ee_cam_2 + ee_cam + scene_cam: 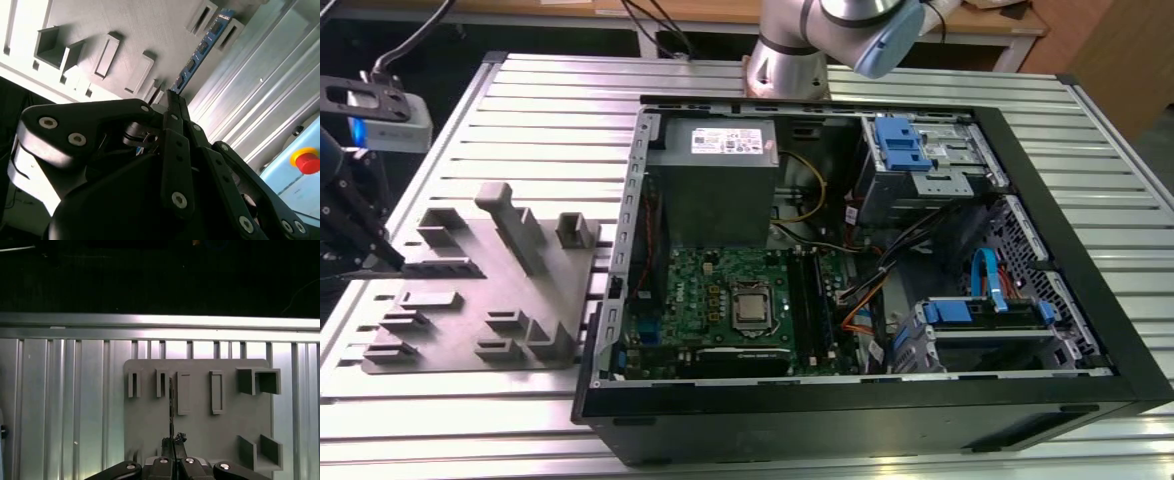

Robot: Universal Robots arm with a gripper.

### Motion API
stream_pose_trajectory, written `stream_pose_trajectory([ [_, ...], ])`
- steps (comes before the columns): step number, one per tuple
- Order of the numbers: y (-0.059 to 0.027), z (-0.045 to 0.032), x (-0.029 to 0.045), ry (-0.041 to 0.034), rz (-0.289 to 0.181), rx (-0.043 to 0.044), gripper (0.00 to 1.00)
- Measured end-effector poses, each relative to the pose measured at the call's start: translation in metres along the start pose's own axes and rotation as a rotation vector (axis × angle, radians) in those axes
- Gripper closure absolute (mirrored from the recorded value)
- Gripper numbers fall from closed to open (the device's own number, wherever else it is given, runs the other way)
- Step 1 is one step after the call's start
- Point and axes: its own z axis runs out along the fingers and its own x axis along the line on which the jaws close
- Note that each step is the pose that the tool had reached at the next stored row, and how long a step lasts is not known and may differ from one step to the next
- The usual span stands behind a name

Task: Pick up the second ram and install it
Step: 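Pick up the second ram and move it above second insertion slot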

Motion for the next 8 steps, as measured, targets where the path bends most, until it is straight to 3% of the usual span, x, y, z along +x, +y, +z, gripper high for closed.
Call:
stream_pose_trajectory([
  [8,0.0006,-0.0213,-0.0012,-0.0015,0.000,0.0016,0.92],
])
